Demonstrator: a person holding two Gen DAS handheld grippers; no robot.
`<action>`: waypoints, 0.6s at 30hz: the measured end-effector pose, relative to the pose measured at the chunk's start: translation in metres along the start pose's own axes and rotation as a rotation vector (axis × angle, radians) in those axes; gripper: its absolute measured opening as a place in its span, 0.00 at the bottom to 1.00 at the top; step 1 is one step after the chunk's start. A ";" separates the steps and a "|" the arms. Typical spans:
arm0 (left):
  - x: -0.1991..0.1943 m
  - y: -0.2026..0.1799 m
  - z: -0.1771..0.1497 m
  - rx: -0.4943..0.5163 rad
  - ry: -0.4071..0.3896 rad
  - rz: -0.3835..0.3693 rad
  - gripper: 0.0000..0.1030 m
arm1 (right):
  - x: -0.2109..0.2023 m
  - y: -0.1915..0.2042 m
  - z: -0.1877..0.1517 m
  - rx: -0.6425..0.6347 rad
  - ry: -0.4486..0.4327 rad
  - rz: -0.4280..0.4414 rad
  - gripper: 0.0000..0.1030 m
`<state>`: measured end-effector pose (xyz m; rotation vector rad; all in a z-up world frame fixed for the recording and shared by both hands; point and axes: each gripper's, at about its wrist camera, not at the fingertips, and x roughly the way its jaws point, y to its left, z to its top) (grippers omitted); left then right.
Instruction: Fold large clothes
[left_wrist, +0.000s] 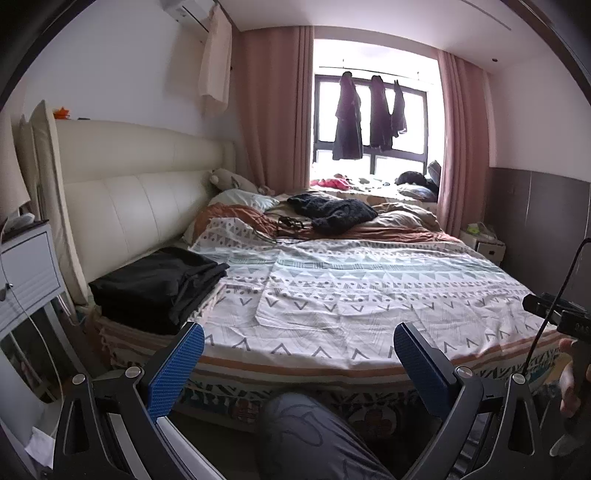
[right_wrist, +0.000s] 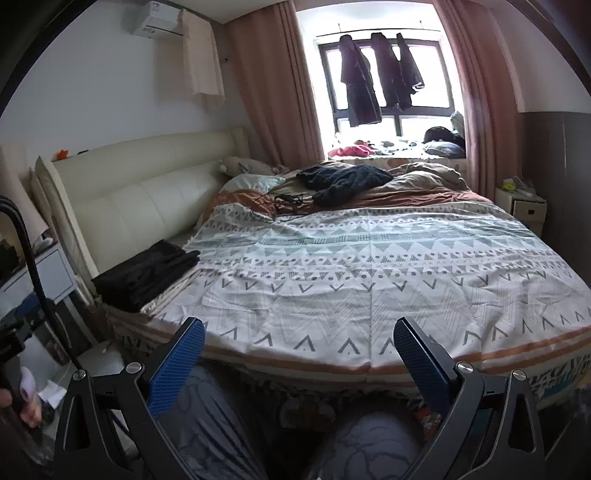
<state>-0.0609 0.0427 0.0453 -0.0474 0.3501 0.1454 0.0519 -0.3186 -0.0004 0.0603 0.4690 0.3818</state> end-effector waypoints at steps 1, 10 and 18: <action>0.000 0.001 0.000 -0.002 0.001 -0.004 1.00 | 0.000 0.000 0.000 -0.001 0.001 0.001 0.99; -0.002 0.004 0.000 -0.013 -0.006 -0.010 1.00 | -0.001 -0.001 -0.001 0.002 0.004 0.003 0.99; -0.005 0.006 -0.002 -0.020 -0.009 -0.006 1.00 | -0.001 -0.003 -0.004 0.011 0.013 0.011 0.99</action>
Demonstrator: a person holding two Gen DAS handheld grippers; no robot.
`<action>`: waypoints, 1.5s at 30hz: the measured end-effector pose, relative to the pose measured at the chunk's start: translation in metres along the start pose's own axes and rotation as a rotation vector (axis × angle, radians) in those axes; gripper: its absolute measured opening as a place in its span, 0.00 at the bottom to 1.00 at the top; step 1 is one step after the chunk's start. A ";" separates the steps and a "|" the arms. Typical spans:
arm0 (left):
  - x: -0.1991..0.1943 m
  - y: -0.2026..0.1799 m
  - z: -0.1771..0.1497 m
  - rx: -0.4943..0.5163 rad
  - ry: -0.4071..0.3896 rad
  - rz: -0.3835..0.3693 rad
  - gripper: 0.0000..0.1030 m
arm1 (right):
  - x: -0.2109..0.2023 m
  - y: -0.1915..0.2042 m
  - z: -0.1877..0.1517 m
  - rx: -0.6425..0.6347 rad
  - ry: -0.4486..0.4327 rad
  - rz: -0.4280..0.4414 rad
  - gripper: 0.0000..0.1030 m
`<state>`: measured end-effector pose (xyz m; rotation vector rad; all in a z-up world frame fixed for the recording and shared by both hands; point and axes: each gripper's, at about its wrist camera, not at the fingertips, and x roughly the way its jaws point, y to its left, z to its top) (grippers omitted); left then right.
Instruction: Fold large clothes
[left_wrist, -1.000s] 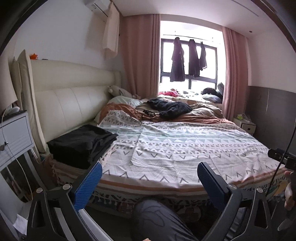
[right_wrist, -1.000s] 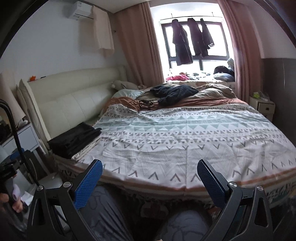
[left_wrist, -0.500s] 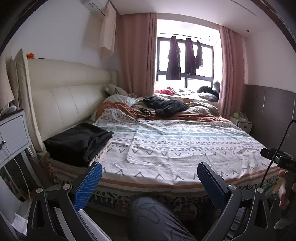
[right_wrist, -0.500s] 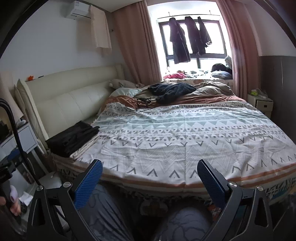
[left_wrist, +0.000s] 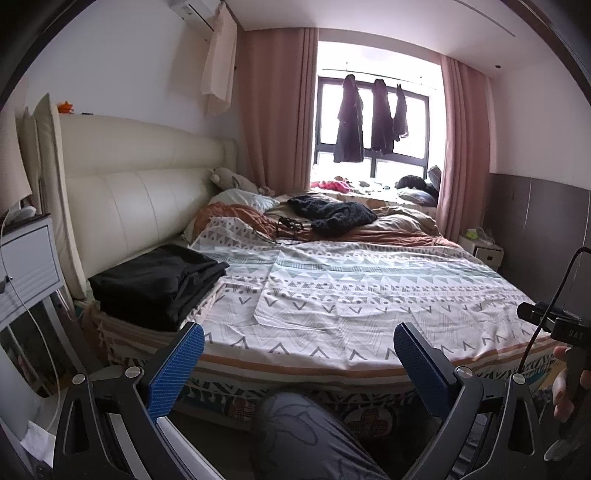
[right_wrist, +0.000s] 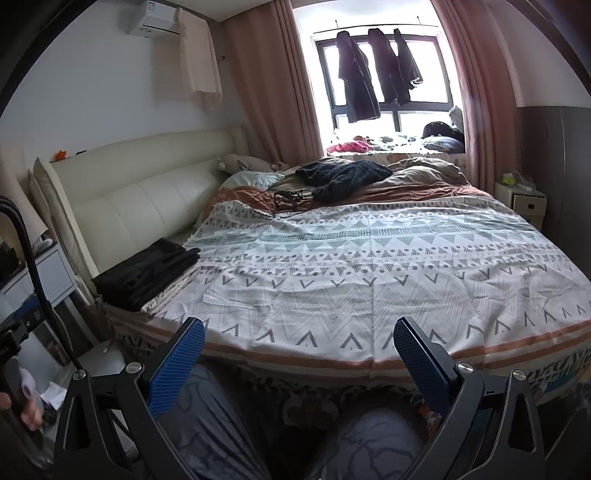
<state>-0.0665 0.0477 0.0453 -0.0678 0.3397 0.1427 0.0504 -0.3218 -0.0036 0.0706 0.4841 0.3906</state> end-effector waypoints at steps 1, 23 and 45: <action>0.000 0.000 0.000 0.000 -0.001 0.001 1.00 | 0.000 0.000 0.000 -0.001 0.000 0.001 0.99; -0.004 0.003 0.001 -0.001 -0.007 -0.002 1.00 | 0.000 -0.001 -0.004 0.003 0.010 0.002 0.99; -0.004 0.001 0.000 -0.003 -0.004 0.001 1.00 | 0.004 -0.003 -0.003 0.011 0.028 0.002 0.99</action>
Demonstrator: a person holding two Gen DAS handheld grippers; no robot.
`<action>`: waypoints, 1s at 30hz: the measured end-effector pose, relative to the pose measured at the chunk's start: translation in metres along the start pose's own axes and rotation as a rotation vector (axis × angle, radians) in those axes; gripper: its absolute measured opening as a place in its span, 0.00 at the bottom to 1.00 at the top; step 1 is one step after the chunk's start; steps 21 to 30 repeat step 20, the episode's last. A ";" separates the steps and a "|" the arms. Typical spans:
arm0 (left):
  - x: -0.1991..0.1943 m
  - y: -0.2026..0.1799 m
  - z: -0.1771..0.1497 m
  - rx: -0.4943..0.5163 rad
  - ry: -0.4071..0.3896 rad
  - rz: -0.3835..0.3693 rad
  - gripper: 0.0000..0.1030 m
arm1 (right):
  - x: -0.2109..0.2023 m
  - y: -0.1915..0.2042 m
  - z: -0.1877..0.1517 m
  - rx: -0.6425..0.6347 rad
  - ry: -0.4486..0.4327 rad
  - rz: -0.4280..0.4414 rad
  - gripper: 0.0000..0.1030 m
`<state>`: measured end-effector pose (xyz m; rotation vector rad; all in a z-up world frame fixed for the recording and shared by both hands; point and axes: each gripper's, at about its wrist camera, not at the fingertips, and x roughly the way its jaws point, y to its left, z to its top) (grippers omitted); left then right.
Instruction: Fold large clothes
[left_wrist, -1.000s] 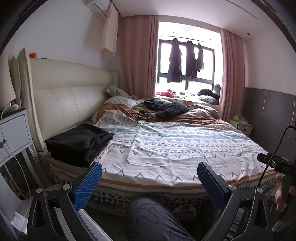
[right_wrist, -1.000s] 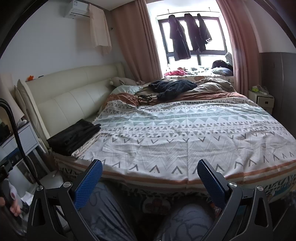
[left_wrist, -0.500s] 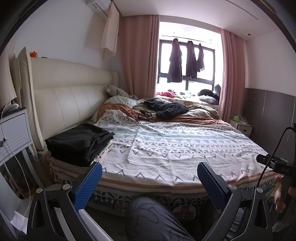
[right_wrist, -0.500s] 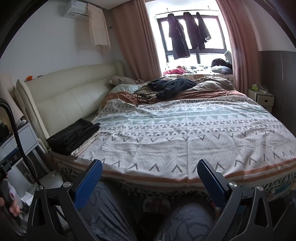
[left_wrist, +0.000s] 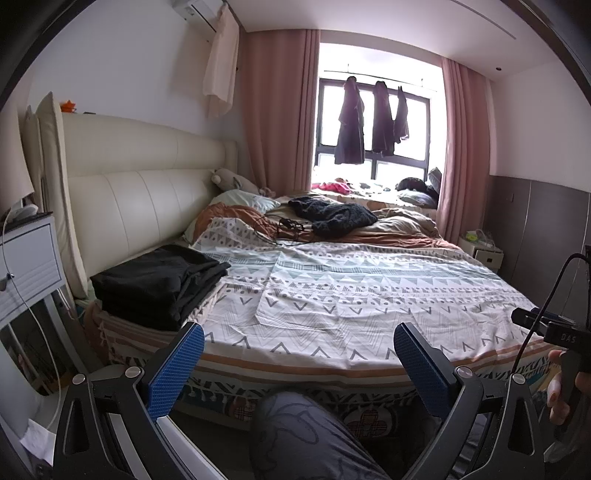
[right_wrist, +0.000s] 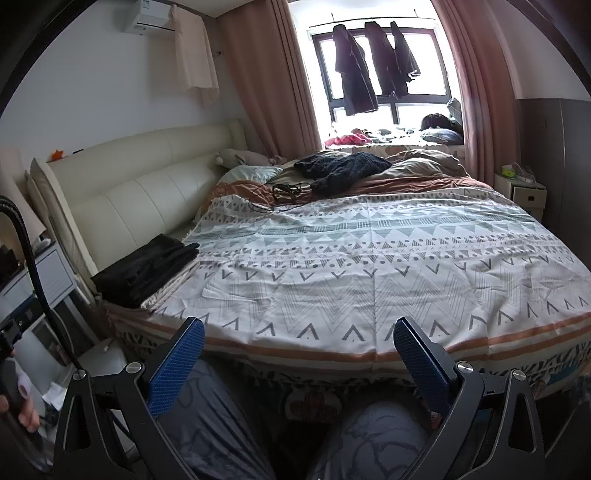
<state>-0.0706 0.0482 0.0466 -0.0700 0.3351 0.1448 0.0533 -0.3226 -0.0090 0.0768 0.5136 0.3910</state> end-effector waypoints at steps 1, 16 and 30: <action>0.000 0.000 0.000 0.001 0.000 0.000 1.00 | 0.000 0.000 0.000 0.000 0.000 -0.001 0.99; 0.000 0.001 -0.001 -0.011 -0.002 0.004 1.00 | 0.000 0.000 -0.001 0.000 0.004 -0.002 0.99; -0.001 0.000 0.000 0.002 -0.003 0.004 1.00 | 0.001 -0.001 0.000 0.004 0.008 -0.004 0.99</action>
